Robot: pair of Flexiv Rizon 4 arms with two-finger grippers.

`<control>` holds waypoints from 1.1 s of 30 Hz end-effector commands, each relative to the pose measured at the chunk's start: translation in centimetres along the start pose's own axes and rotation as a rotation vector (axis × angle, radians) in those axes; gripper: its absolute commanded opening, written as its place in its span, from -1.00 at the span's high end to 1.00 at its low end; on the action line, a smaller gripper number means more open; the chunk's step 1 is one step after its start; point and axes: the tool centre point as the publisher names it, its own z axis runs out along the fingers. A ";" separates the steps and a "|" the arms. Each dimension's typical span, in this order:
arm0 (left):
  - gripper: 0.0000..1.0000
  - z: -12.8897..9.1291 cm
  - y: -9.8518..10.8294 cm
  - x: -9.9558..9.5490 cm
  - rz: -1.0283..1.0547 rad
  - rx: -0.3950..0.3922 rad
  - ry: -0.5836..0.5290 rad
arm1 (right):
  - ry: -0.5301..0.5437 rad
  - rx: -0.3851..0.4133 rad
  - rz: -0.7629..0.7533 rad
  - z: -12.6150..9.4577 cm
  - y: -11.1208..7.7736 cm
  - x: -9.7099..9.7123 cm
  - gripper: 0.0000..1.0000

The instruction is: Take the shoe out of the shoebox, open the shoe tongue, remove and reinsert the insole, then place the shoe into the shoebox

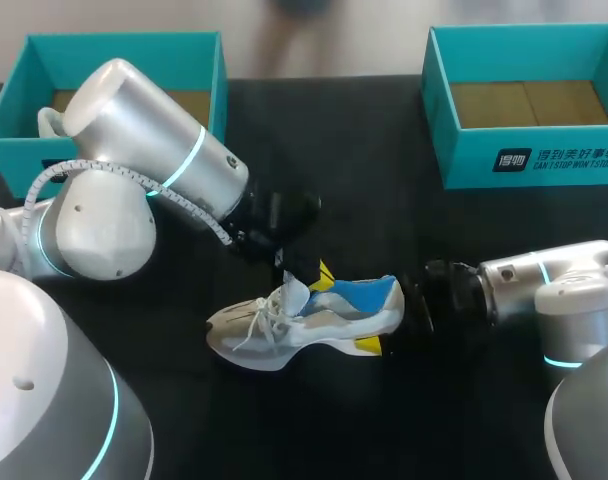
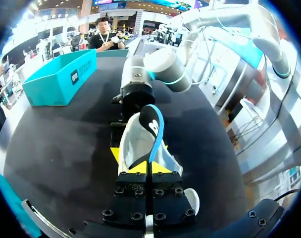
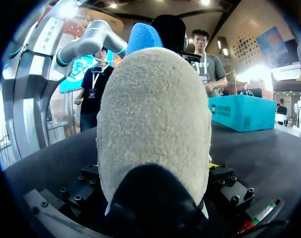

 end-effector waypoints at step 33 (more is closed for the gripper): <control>0.11 2.1 -0.3 0.5 0.222 -0.224 -0.198 | 0.000 0.004 0.001 0.2 0.0 0.1 1.00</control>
